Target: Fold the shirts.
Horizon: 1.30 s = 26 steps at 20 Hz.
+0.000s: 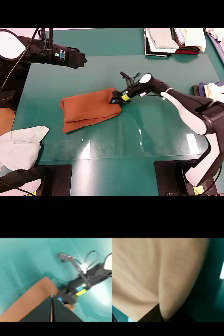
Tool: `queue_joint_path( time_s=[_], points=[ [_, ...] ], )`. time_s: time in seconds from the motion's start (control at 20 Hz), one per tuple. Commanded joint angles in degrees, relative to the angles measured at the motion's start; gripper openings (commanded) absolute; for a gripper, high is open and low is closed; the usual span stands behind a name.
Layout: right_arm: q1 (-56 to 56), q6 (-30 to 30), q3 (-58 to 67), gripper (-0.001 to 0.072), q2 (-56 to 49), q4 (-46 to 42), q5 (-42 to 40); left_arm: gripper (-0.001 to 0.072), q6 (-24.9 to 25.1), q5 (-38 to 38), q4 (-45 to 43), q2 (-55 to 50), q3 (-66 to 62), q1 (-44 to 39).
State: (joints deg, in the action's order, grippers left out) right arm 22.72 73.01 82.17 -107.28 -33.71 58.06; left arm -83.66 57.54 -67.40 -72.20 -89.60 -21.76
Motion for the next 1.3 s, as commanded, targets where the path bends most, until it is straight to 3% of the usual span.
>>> queue_joint_path(
  time_s=[0.0, 0.25, 0.5, 0.85, 1.25],
  points=[
    [2.3, -0.2, 7.6, 0.0017, -2.1, 0.5, -3.1, 0.0024, -0.5, 0.0, 1.2, 0.0, 0.0, 0.0],
    [-11.0, 2.4, 10.4, 0.0017, 8.8, -12.7, 0.0, 0.0025, -0.3, -0.7, 1.9, 0.0, 0.0, -4.0],
    [-35.5, 4.1, 10.4, 0.0017, 21.6, -26.8, 7.2, 0.0025, 0.1, -3.1, 1.8, 0.0, 0.0, -8.7],
    [-63.9, 4.2, 10.4, 0.0016, 25.9, -25.8, 8.1, 0.0026, -1.3, -5.6, 2.3, 0.0, 0.0, -8.7],
    [-67.8, 4.1, 18.0, 0.0017, 26.0, -25.9, 6.3, 0.0026, -1.9, -5.6, 2.4, 0.0, 0.0, -8.7]
  ],
)
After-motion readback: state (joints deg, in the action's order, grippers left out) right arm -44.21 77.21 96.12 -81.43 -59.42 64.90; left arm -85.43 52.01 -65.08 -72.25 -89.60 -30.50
